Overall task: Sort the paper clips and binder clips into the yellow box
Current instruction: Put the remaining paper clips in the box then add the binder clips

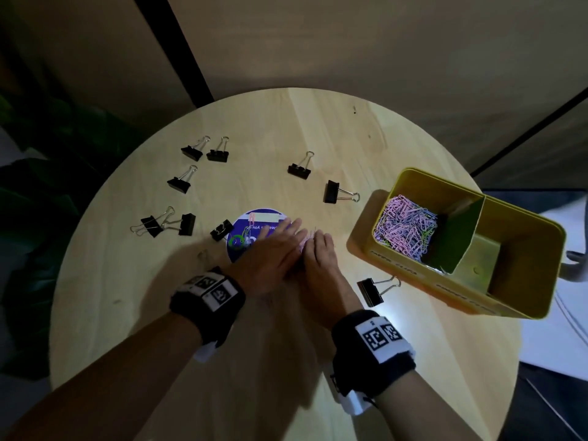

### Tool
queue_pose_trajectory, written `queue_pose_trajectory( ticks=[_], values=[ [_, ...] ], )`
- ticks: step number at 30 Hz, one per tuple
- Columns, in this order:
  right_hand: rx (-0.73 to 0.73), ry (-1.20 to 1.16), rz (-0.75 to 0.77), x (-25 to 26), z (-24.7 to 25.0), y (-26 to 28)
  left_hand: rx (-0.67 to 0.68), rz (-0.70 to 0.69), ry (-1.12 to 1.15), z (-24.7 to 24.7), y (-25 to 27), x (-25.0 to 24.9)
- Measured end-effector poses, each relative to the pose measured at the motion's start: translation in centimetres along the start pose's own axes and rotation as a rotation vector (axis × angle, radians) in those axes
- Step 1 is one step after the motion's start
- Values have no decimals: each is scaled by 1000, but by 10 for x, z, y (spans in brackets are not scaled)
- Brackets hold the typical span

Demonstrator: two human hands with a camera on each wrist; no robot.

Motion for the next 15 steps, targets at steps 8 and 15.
queue_pose_trajectory(
  ticks=[8, 15],
  values=[
    [-7, -15, 3, 5, 10, 20, -146, 36, 67, -4, 10, 12],
    [-45, -112, 94, 12, 16, 27, -373, 174, 295, -3, 33, 40]
  ],
)
Point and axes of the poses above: each hand's wrist, its own y-axis away from the middle knuckle, its own z-axis out of the back of the hand, x = y × z, the point moved 5 cm from there along -y, towards the middle knuckle, and after that the axes turned 11 degrees about x, right-handed, at the moved point
